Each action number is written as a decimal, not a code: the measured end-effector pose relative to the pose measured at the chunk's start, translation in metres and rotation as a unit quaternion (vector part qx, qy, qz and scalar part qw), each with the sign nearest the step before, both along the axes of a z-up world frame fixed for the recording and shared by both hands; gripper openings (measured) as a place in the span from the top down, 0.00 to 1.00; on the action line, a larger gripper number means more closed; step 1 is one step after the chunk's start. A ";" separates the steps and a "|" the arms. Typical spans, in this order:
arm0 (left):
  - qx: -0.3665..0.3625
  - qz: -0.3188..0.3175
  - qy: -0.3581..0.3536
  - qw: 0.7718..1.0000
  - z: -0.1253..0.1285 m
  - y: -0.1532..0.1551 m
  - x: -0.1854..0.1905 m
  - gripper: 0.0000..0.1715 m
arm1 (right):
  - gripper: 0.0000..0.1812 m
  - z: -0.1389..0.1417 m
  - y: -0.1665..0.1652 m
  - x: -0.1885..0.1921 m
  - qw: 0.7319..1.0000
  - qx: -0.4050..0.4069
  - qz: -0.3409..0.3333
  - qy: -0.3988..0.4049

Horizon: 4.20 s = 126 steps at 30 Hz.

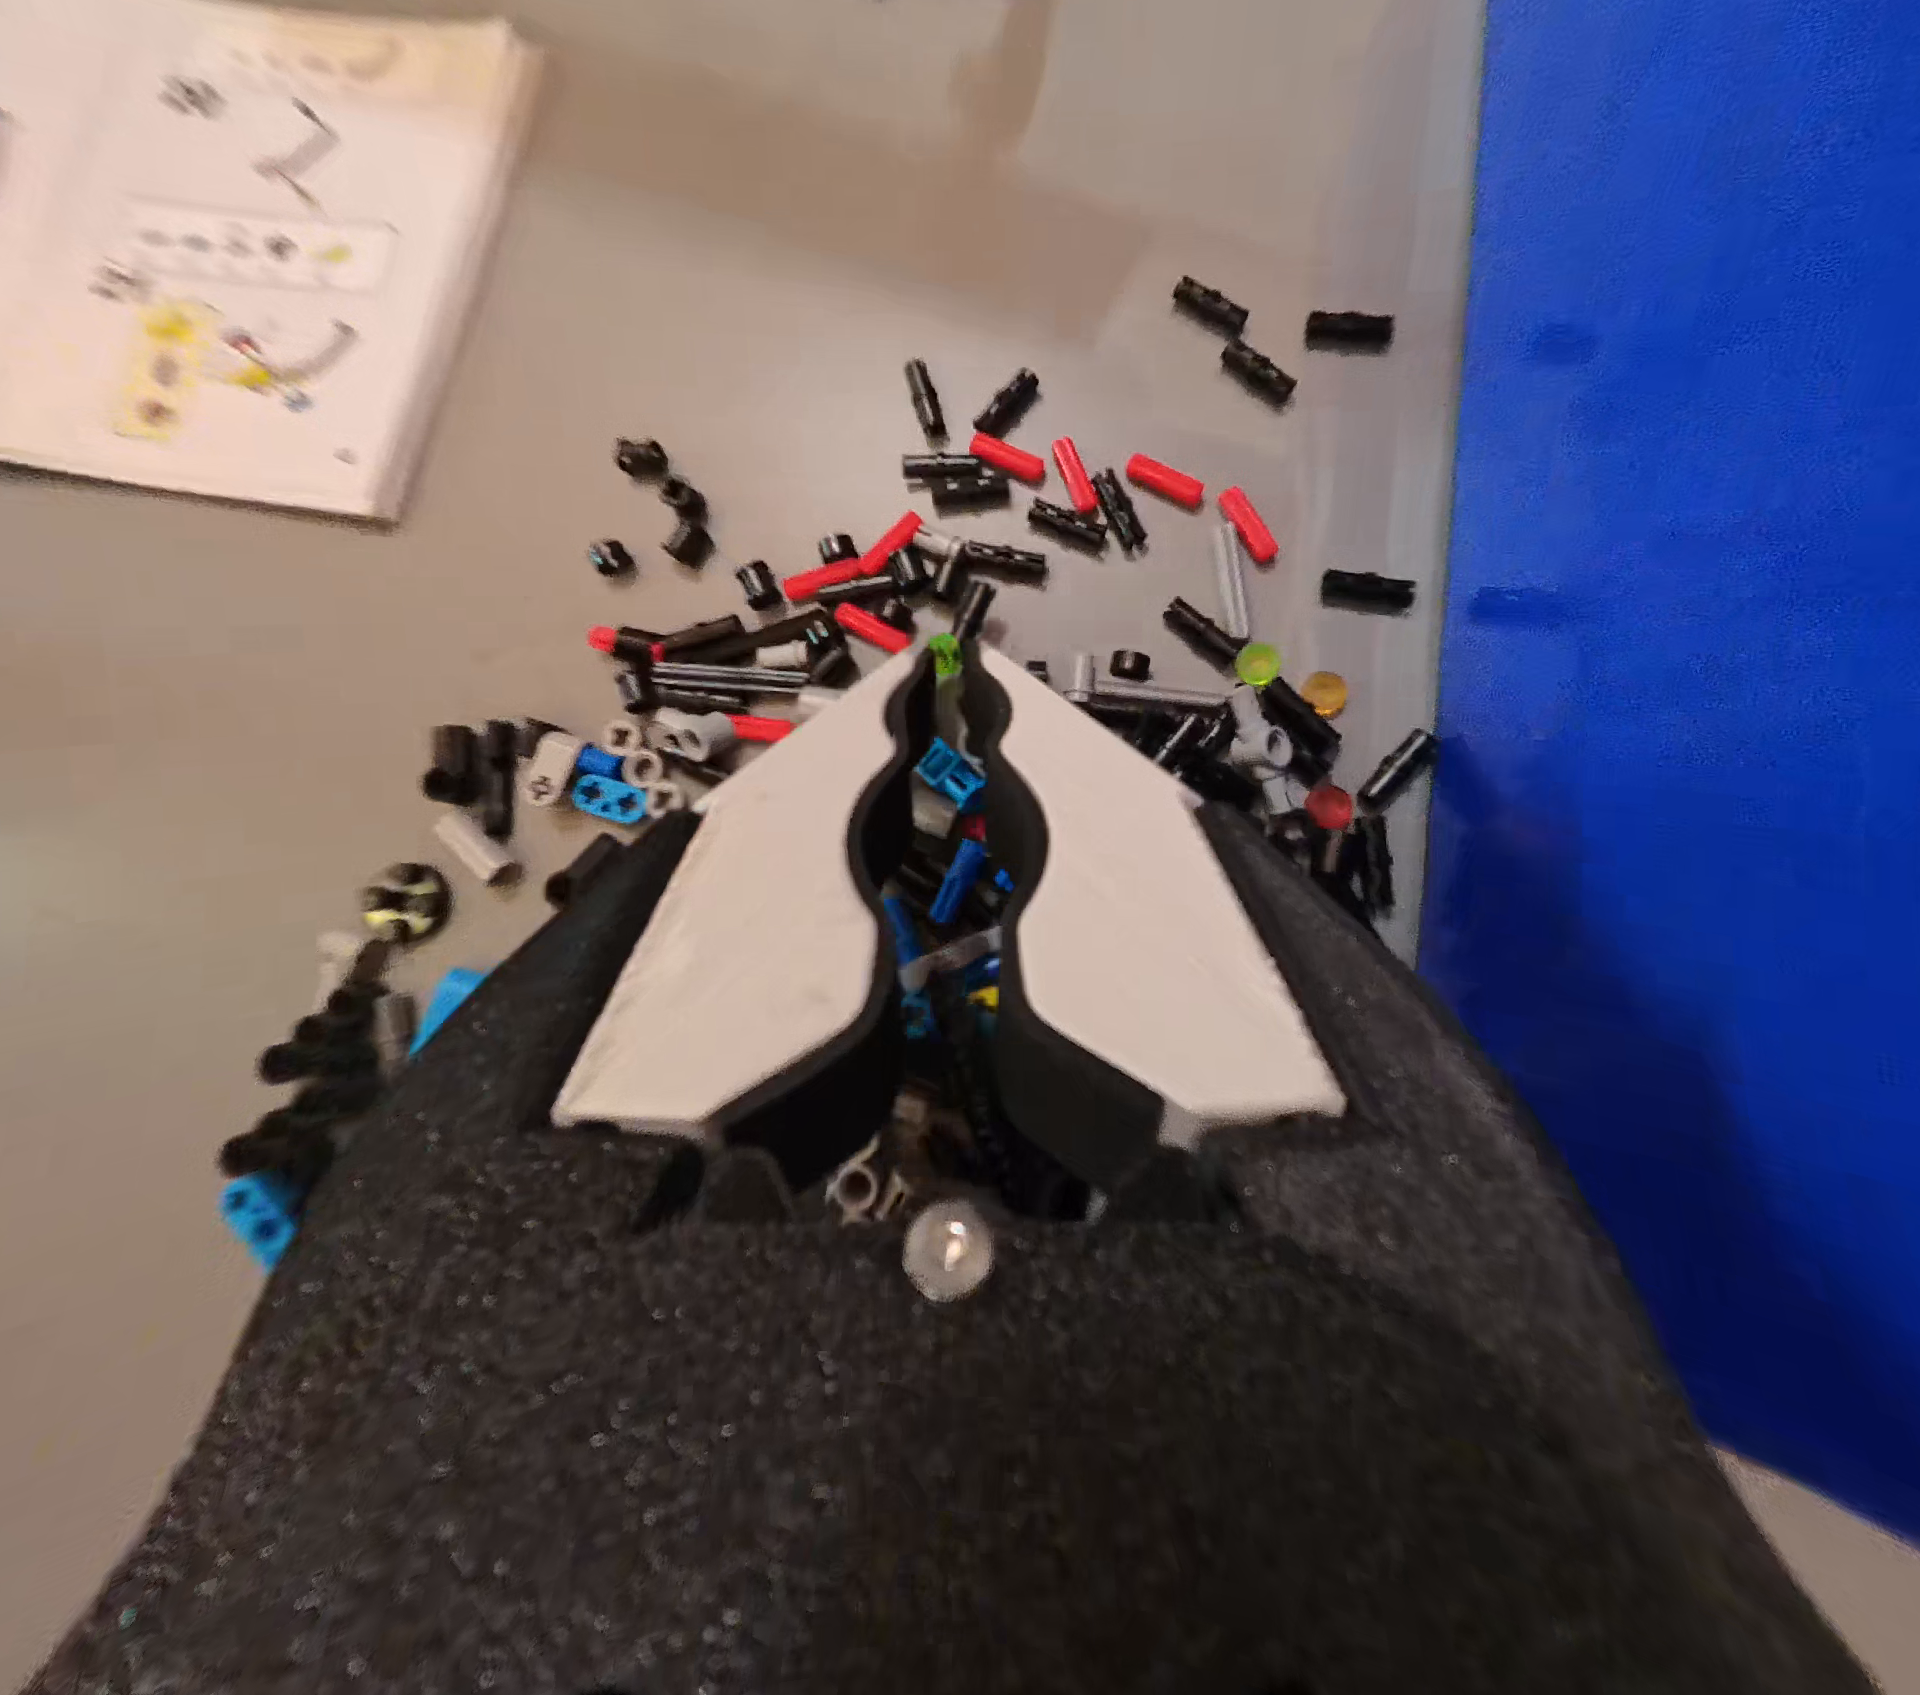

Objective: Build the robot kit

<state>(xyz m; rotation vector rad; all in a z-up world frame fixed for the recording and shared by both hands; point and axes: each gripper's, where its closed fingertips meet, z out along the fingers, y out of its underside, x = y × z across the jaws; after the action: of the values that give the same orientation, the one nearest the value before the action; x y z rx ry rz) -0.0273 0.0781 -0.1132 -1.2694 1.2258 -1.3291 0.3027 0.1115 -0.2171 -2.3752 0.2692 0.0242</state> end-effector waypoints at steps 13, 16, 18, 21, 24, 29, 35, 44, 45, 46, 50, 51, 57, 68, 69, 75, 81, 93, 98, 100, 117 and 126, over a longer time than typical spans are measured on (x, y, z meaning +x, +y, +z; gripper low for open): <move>0.002 0.000 0.000 1.000 0.000 -0.001 0.000 0.75 | 0.95 0.002 -0.004 0.010 0.995 -0.028 0.008 -0.093; 0.001 -0.001 0.000 1.000 0.000 0.000 0.000 0.75 | 0.95 0.001 -0.004 0.008 0.995 -0.029 0.016 -0.093; 0.000 -0.001 0.000 1.000 0.000 0.000 0.000 0.75 | 0.95 -0.004 -0.005 0.009 0.994 -0.042 0.017 -0.096; -0.001 -0.001 0.000 1.000 0.000 0.000 0.000 0.75 | 0.97 -0.004 -0.003 0.007 0.994 -0.043 0.020 -0.098; -0.001 -0.001 0.000 1.000 0.000 0.000 0.000 0.75 | 0.97 -0.003 -0.004 0.008 0.993 -0.043 0.024 -0.104; -0.001 -0.001 0.000 1.000 0.000 0.000 0.000 0.75 | 0.96 0.013 0.000 -0.003 0.993 -0.004 0.051 -0.103; -0.002 -0.001 0.000 1.000 0.000 0.000 0.000 0.75 | 0.96 0.054 -0.003 -0.130 0.952 0.095 0.291 -0.025; -0.005 0.000 0.000 1.000 0.000 0.001 0.000 0.75 | 0.96 0.028 -0.043 -0.261 0.906 0.055 0.417 -0.036; -0.004 0.001 -0.002 1.000 0.001 0.001 0.000 0.75 | 0.96 0.022 -0.044 -0.263 0.908 0.050 0.413 -0.043; -0.003 0.002 -0.004 1.000 0.001 0.001 -0.001 0.75 | 0.96 0.015 -0.046 -0.263 0.908 0.035 0.414 -0.050; -0.003 0.001 -0.003 1.000 0.001 0.001 -0.001 0.75 | 0.96 -0.004 -0.053 -0.260 0.905 0.016 0.420 -0.064; -0.005 0.001 -0.002 1.000 0.000 0.001 -0.001 0.75 | 0.96 -0.003 -0.053 -0.262 0.904 0.025 0.423 -0.053; -0.011 0.002 -0.001 1.000 0.000 0.003 -0.001 0.75 | 0.91 0.004 -0.046 -0.259 0.906 0.079 0.414 -0.037; -0.060 -0.013 0.025 0.998 -0.007 0.009 0.004 0.76 | 0.88 0.053 -0.009 -0.210 0.948 0.204 0.240 -0.035; -0.059 -0.014 0.026 0.998 -0.007 0.008 0.005 0.76 | 0.88 0.055 -0.009 -0.211 0.948 0.210 0.239 -0.030; -0.053 -0.023 0.040 0.998 -0.011 0.004 0.007 0.76 | 0.88 0.056 -0.011 -0.227 0.940 0.215 0.264 -0.020; -0.041 -0.029 0.038 0.998 -0.010 0.000 0.006 0.78 | 0.88 0.048 -0.024 -0.258 0.919 0.195 0.342 0.002; -0.053 -0.015 0.042 0.998 -0.011 0.006 0.002 0.83 | 0.84 0.022 -0.028 -0.279 0.910 0.116 0.396 -0.039; -0.048 -0.028 0.025 0.998 -0.006 0.002 -0.002 0.83 | 0.84 0.004 -0.016 -0.296 0.904 0.024 0.422 -0.064; -0.026 -0.027 0.020 0.999 -0.005 -0.002 -0.003 0.84 | 0.88 0.002 -0.014 -0.295 0.899 0.007 0.430 -0.084; 0.011 -0.021 0.022 0.999 -0.005 -0.008 -0.002 0.84 | 0.96 0.098 0.018 -0.176 0.934 0.302 0.019 0.189; -0.004 -0.023 0.023 0.999 -0.006 -0.006 -0.001 0.84 | 0.96 0.110 0.017 -0.203 0.904 0.330 0.076 0.259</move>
<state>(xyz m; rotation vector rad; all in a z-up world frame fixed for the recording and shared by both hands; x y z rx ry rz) -0.0286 0.0722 -0.1192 -1.2899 1.2900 -1.3456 0.0993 0.1282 -0.1069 -1.6636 0.2683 0.7163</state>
